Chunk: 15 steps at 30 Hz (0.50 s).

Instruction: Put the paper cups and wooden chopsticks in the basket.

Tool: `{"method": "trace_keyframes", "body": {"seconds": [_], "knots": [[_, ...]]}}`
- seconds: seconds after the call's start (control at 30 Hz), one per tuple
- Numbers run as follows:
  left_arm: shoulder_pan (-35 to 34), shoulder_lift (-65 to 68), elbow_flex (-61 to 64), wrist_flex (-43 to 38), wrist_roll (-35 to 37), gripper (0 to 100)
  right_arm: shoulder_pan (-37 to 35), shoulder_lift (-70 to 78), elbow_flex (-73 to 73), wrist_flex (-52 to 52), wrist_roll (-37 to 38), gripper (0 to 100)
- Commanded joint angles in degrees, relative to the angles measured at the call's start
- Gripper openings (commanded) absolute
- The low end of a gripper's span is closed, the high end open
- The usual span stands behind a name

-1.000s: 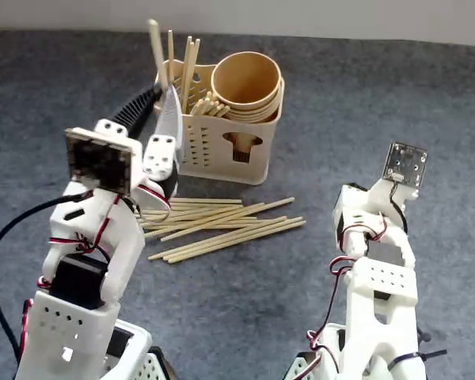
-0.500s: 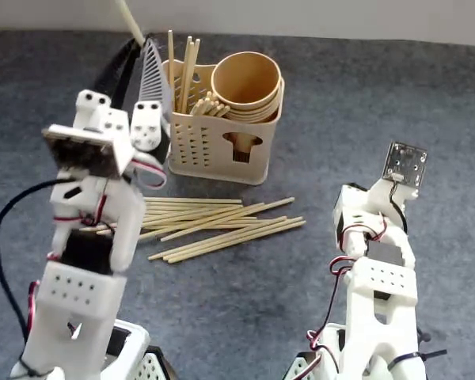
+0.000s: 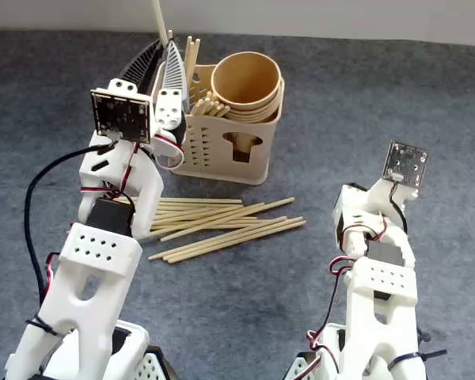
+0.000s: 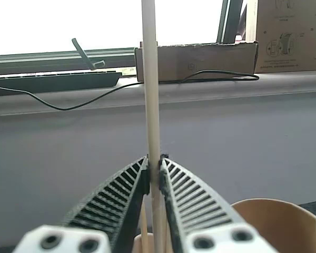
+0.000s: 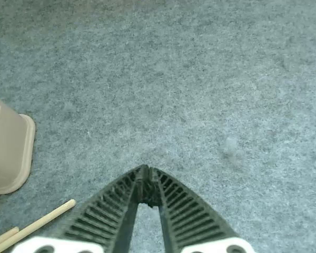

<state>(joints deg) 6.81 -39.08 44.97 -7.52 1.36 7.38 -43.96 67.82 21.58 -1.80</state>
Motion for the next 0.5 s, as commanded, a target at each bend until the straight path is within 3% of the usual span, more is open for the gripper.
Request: {"method": "trace_keyframes", "body": {"seconds": [0.0,0.47], "knots": [[-1.36,0.13,-1.01,1.93,0.44,7,0.40,-0.84,-0.75,-1.27,0.70,1.0],[-0.92,-0.31,-15.34,29.27,0.62,7,0.40,-0.84,-0.75,-1.27,0.70,1.0]]}}
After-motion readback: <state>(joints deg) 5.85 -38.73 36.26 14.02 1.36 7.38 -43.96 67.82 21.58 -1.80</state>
